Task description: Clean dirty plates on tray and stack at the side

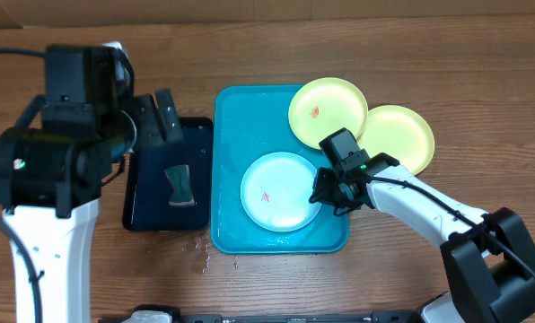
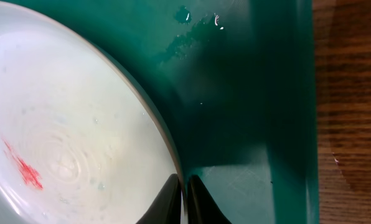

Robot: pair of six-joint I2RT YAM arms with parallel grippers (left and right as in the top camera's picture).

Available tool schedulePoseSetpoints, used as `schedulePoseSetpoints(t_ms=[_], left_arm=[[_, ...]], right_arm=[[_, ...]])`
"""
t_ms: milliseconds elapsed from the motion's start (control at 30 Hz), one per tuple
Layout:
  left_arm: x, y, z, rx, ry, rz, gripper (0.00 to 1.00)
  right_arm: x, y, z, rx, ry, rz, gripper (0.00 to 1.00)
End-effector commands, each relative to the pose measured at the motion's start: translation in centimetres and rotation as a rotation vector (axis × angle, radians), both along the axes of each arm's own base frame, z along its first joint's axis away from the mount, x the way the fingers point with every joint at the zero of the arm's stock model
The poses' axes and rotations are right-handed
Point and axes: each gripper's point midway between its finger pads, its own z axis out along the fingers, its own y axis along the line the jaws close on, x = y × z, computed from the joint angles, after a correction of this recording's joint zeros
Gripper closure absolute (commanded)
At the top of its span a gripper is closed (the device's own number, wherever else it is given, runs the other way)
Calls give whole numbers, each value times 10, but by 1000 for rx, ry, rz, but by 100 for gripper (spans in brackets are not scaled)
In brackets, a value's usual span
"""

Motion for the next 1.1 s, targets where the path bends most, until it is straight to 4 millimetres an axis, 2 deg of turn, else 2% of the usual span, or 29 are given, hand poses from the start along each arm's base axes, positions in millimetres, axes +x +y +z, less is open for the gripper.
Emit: schedulePoseSetpoints(t_ms=[0,100,133,167,267,300,333,367,400,433,533,567,633,767,933,1067], left_arm=[[-7,-5,-48,-67,156,77,11],[-15,-4,-90,-63,282,110,10],[-16,-4,-103,-58,316,111,6],[-16,-4,-112,-54,339,112,0],[-11,-5,-137,-44,393,113,0],[-10,-5,-143,-41,411,113,11],[-8,-5,-148,-39,429,113,36],[-7,-5,-153,-36,447,115,51],[-7,-5,-158,-34,465,119,65],[-6,-5,-162,-35,479,128,68],[-4,-5,-172,-39,512,167,57],[-3,-5,-175,-39,521,172,50],[-2,-4,-182,-32,539,192,46],[-3,0,-202,-20,571,238,45],[-2,0,-234,-17,575,239,40],[2,0,-256,-24,546,241,40]], right_arm=[[4,0,-4,-13,-2,-5,94],[5,0,-4,-12,-6,-4,94],[6,1,-4,-11,-7,-4,94],[6,0,-4,-12,-8,-5,94],[7,-1,-4,-23,-15,-9,94],[8,-2,-4,-26,-17,-9,94],[8,-3,-4,-30,-19,-10,94],[8,-3,-4,-32,-20,-11,94],[8,-3,-4,-32,-20,-11,94],[8,-3,-4,-32,-19,-11,94],[8,-3,-4,-32,-19,-11,93],[8,-3,-4,-32,-20,-11,93],[8,-3,-4,-33,-20,-11,90],[9,-4,-4,-39,-23,-13,90],[9,-4,-4,-39,-23,-13,89],[9,-4,-4,-39,-23,-13,89]])
